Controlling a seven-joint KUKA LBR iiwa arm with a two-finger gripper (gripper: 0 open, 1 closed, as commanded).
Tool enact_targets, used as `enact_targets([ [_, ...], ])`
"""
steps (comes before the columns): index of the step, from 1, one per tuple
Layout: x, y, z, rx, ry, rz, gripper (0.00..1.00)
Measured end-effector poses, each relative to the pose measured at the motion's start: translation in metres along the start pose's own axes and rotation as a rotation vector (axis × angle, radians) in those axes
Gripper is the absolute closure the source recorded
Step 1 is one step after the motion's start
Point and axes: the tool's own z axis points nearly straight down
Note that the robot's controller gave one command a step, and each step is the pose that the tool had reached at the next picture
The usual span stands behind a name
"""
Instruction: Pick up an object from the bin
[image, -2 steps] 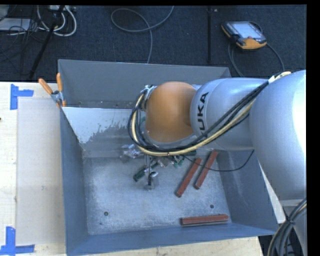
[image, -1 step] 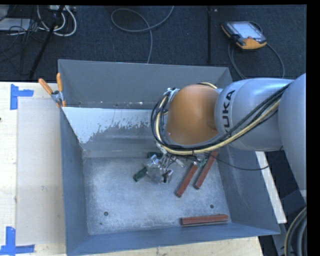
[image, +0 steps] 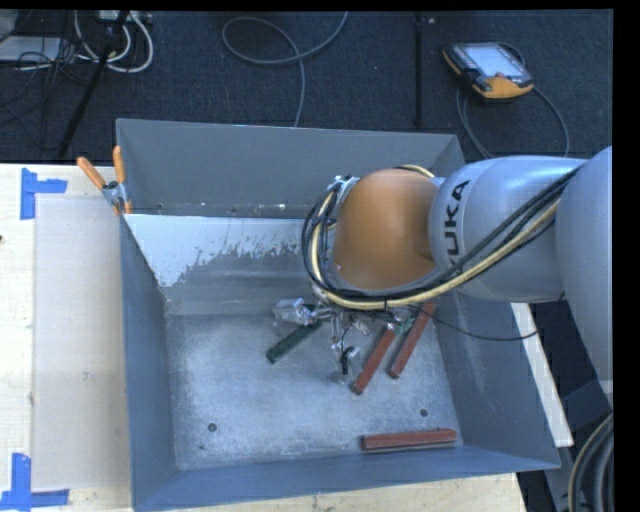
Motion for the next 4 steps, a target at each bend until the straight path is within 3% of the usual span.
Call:
enact_targets([
  [1, 0.0, 0.0, 0.0, 0.0, 0.0, 0.002, 1.0],
  [2, 0.0, 0.0, 0.0, 0.0, 0.0, 0.002, 0.0],
  [3, 0.0, 0.0, 0.0, 0.0, 0.0, 0.003, 0.0],
  [4, -0.041, 0.006, 0.02, 0.0, -0.002, -0.194, 1.0],
])
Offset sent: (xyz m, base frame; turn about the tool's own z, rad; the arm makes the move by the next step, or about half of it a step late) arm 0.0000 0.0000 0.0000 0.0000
